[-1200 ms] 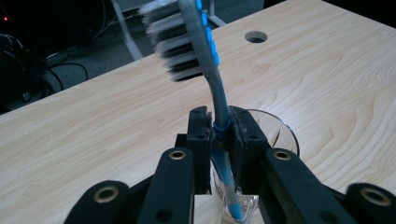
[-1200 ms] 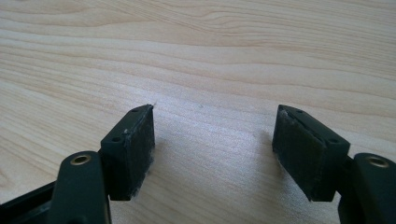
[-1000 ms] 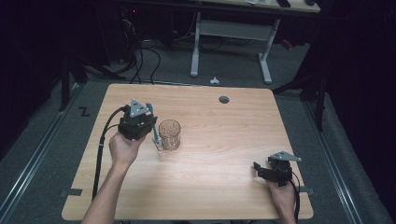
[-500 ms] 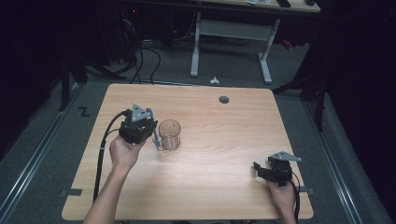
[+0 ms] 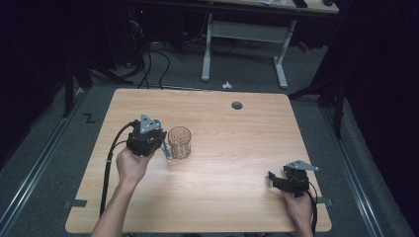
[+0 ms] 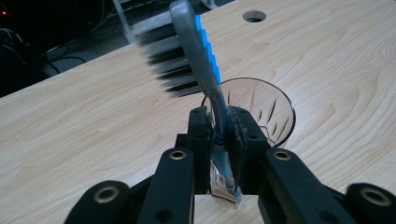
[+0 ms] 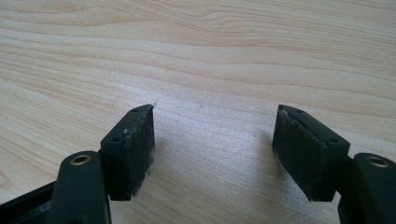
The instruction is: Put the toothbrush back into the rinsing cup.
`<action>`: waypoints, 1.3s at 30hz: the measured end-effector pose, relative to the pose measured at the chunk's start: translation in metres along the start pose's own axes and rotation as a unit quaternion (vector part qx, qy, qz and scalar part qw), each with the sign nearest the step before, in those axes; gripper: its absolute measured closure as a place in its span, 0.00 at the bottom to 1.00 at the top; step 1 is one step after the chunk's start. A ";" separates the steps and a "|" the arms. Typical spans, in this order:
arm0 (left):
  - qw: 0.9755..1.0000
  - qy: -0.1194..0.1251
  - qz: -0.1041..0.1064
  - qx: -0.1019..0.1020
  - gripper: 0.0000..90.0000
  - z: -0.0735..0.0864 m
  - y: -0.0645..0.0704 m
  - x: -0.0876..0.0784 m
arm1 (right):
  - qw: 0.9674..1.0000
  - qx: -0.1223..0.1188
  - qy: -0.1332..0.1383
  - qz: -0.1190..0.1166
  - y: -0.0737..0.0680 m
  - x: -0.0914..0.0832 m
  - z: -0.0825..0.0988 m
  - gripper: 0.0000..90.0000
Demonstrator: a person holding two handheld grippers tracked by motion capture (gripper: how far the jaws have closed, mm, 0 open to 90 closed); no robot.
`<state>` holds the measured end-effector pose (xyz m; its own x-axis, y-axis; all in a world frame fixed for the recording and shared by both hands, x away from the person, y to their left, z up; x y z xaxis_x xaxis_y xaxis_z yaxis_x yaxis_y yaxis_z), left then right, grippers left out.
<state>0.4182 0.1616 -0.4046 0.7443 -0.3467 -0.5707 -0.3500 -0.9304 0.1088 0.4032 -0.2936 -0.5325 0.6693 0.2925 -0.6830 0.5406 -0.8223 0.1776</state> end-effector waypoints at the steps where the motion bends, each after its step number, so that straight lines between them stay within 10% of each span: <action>1: 1.000 0.000 0.000 0.000 0.88 0.000 0.000 0.000 | 1.000 0.000 0.000 0.000 0.000 0.000 0.000 0.33; 39: 1.000 -0.016 -0.013 0.010 0.88 0.022 0.002 0.013 | 1.000 -0.001 0.000 0.001 0.000 0.000 0.000 0.33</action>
<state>0.4147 0.1577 -0.4292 0.7354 -0.3179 -0.5985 -0.3424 -0.9364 0.0767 0.4032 -0.2935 -0.5326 0.6698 0.2908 -0.6832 0.5408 -0.8216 0.1805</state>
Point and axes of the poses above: each handheld gripper's, and its own axes: x roughly forward along the jaws, z roughly out of its underside, y roughly to its right, the point moved 4 cm from there along x, roughly forward along the jaws, and after that the axes turned 14 degrees about -x, right-handed, at the moved point
